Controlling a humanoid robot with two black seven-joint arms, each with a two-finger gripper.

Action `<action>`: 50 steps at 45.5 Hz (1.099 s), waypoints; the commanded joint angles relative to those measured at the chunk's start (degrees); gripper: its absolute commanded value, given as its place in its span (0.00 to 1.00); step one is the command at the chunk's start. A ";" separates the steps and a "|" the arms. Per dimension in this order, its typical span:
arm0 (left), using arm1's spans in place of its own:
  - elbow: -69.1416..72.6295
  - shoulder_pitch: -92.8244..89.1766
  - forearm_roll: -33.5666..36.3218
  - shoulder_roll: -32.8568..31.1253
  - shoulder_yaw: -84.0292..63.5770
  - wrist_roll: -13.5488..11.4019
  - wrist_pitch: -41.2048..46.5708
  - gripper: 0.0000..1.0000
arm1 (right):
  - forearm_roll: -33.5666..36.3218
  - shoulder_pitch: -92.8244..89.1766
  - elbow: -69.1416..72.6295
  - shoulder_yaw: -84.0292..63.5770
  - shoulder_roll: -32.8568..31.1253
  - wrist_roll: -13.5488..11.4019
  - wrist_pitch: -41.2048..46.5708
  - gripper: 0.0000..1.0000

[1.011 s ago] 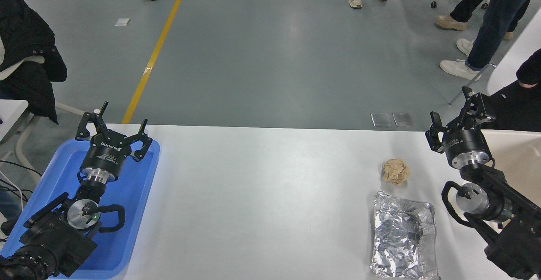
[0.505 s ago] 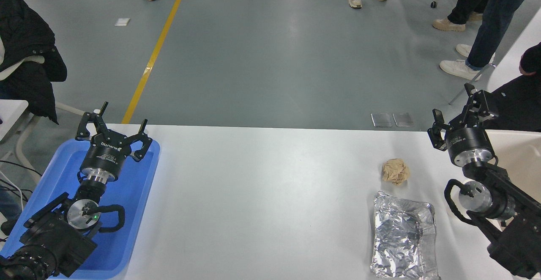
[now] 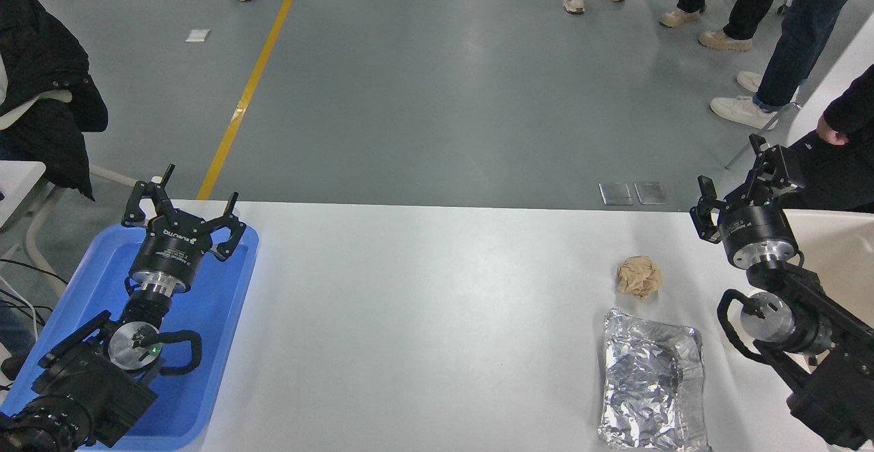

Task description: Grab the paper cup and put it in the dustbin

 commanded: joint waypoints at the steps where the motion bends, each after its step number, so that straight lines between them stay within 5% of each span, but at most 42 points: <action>1: 0.00 0.01 0.00 0.00 0.00 0.00 0.00 1.00 | 0.38 0.46 0.17 -3.02 -1.23 -0.25 -0.77 1.00; 13: 0.00 0.01 0.00 0.00 0.00 0.00 0.00 1.00 | 3.63 7.13 -0.10 -13.73 -12.56 -0.42 -1.92 1.00; 24: 0.00 0.01 0.00 0.00 0.00 0.00 0.00 1.00 | 5.65 22.15 0.34 -40.34 -24.17 -0.78 -1.30 1.00; 41: -0.08 -0.08 0.00 0.00 0.00 0.09 0.00 1.00 | 4.51 55.11 0.34 -95.45 -25.58 -1.13 3.44 1.00; 45: 0.00 -0.08 0.00 0.00 0.00 0.09 0.00 1.00 | 4.95 62.58 0.52 -105.74 -23.48 -4.89 7.65 1.00; 50: -0.08 -0.08 0.00 -0.09 0.00 0.09 0.00 1.00 | 5.04 70.40 1.22 -114.71 -21.54 -15.25 15.29 1.00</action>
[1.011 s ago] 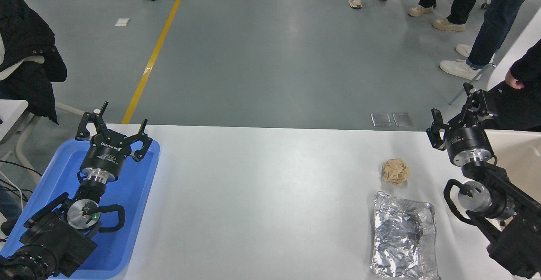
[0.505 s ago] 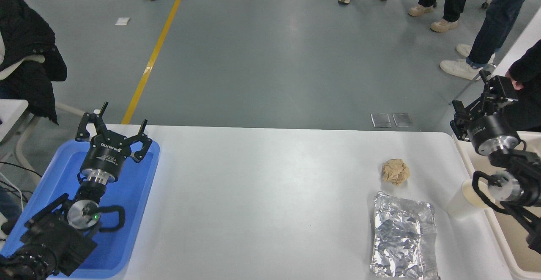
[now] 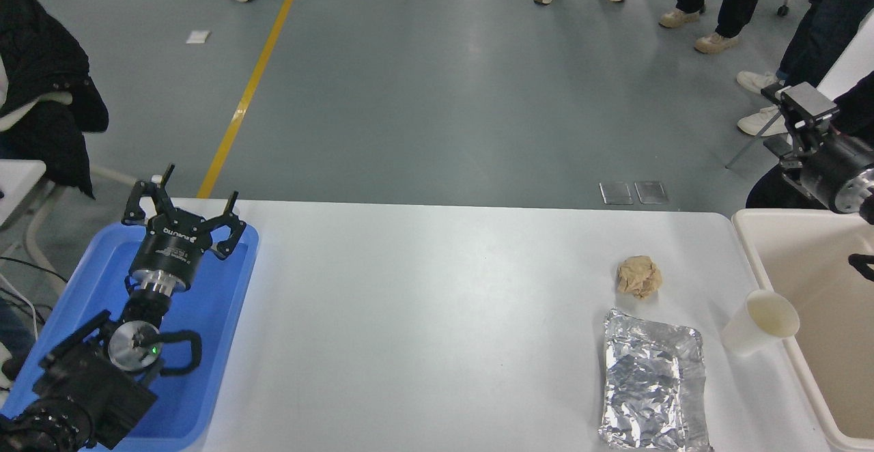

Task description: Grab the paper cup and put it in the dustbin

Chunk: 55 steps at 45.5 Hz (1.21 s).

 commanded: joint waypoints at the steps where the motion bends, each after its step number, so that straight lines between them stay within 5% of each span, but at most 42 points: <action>1: -0.05 -0.02 0.00 0.01 0.00 0.06 0.00 1.00 | 0.23 20.41 1.04 -27.73 2.74 -14.09 11.99 1.00; 7: 0.04 -0.02 0.00 0.01 0.00 0.06 0.00 1.00 | -0.38 27.88 2.27 -33.01 4.93 -27.01 18.23 1.00; 13: 0.04 0.07 0.00 -0.08 0.00 0.06 0.00 1.00 | -0.56 34.39 4.91 -35.65 6.52 -33.44 21.66 1.00; 24: 0.04 0.07 0.00 -0.08 0.00 -0.03 0.00 1.00 | -7.06 45.46 16.50 -39.17 11.17 -33.89 26.59 1.00; 55: 0.04 0.07 0.00 0.01 0.00 -0.03 0.00 1.00 | -8.03 62.43 34.79 -36.80 16.36 -33.27 43.63 1.00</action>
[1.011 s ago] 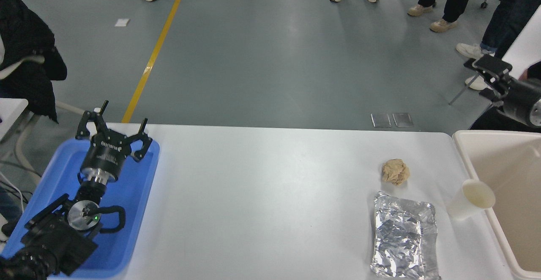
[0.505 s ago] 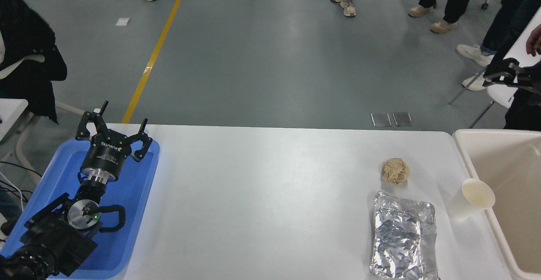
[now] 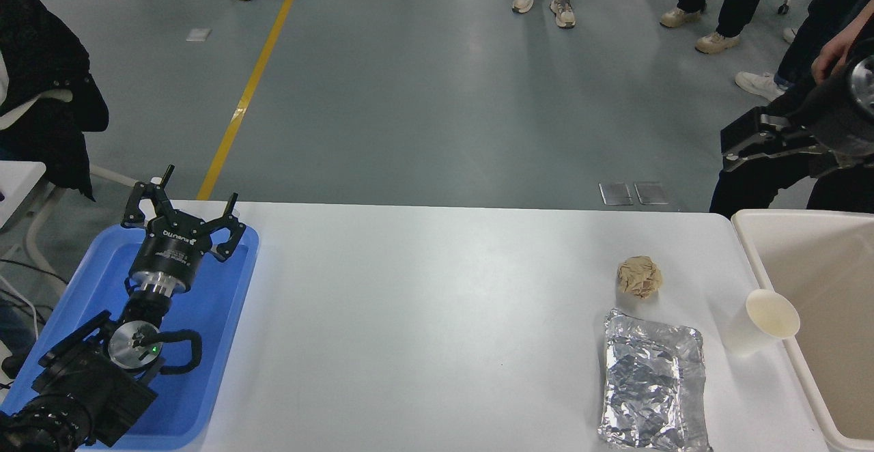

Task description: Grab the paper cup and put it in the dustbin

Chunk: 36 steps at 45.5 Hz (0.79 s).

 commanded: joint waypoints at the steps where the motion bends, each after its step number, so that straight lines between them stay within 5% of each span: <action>1: 0.00 0.00 0.00 0.01 0.00 -0.01 0.00 1.00 | 0.07 5.80 5.70 1.27 0.37 -0.06 6.48 1.00; 15: 0.00 0.00 -0.09 0.01 0.00 -0.01 0.00 1.00 | -1.42 2.30 5.45 0.93 -0.77 -0.15 5.78 1.00; 36: 0.00 0.00 0.00 0.01 0.00 -0.01 0.00 1.00 | -12.50 -25.82 -8.69 1.45 -9.47 0.03 -10.91 1.00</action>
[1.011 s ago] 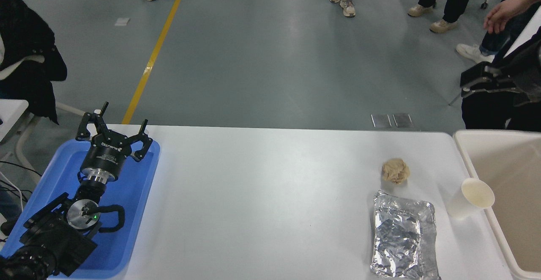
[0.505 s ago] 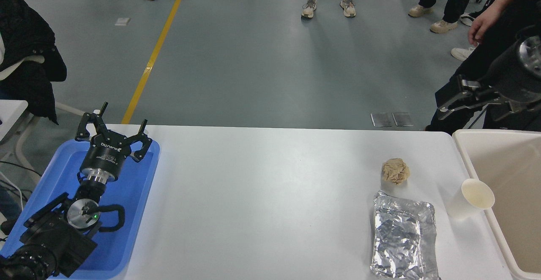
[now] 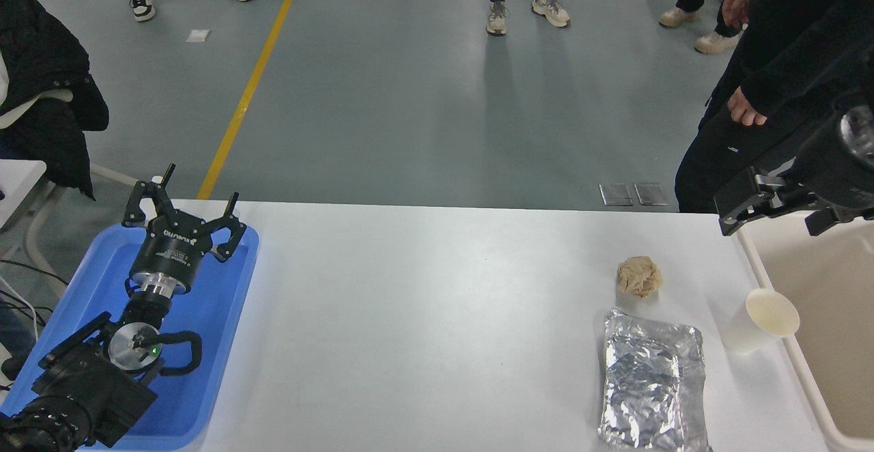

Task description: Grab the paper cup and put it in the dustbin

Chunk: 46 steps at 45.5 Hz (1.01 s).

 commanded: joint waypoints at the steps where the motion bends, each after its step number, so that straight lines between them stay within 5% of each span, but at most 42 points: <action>1: -0.01 -0.01 0.01 0.00 0.00 0.01 0.00 1.00 | -3.38 -15.42 -10.20 0.78 -3.21 0.09 -9.21 1.00; 13: -0.01 -0.01 0.01 0.00 0.00 0.01 0.00 1.00 | -3.29 -34.50 -23.13 7.98 -4.88 0.09 -16.86 1.00; 46: -0.01 -0.01 0.01 0.00 0.00 0.01 0.00 1.00 | -2.32 -47.25 -24.72 14.67 -4.62 0.09 -27.76 1.00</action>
